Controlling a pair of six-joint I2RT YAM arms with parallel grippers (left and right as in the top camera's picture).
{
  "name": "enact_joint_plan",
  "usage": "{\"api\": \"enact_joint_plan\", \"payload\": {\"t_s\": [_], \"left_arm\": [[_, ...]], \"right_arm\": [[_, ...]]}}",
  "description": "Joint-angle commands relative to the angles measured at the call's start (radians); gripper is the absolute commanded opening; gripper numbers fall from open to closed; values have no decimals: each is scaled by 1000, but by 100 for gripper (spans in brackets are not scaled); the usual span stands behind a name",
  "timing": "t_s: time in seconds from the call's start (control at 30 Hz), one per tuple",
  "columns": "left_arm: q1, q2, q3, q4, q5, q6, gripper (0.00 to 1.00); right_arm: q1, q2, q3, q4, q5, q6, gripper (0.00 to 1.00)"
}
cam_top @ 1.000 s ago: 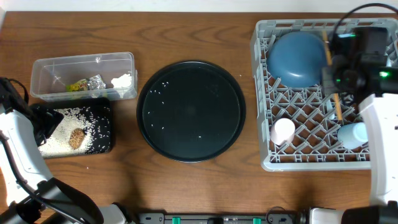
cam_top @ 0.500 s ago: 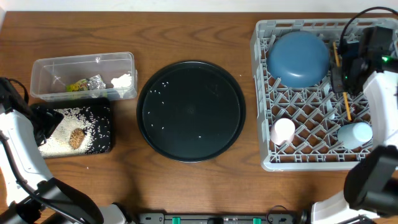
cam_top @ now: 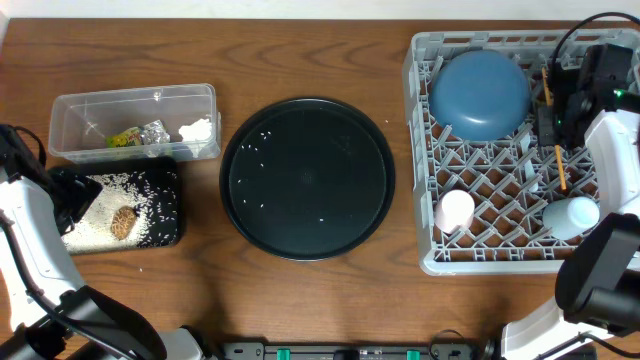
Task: Sort waste into correct bins and load items into the dishwasher rack
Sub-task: 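Lower the chopstick into the rack and release it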
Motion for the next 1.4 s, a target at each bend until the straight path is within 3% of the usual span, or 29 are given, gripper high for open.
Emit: {"api": "enact_joint_plan", "payload": {"t_s": [0.0, 1.17, 1.33, 1.37], "left_arm": [[3, -6, 0, -3, -19, -6, 98], [3, -6, 0, -3, -19, -6, 98], [3, -6, 0, -3, -19, -6, 98], [3, -6, 0, -3, -19, -5, 98]], "right_arm": [[-10, 11, 14, 6, 6, -14, 1], [-10, 15, 6, 62, -47, 38, 1], [-10, 15, 6, 63, -47, 39, 12], [-10, 15, 6, 63, -47, 38, 21]]}}
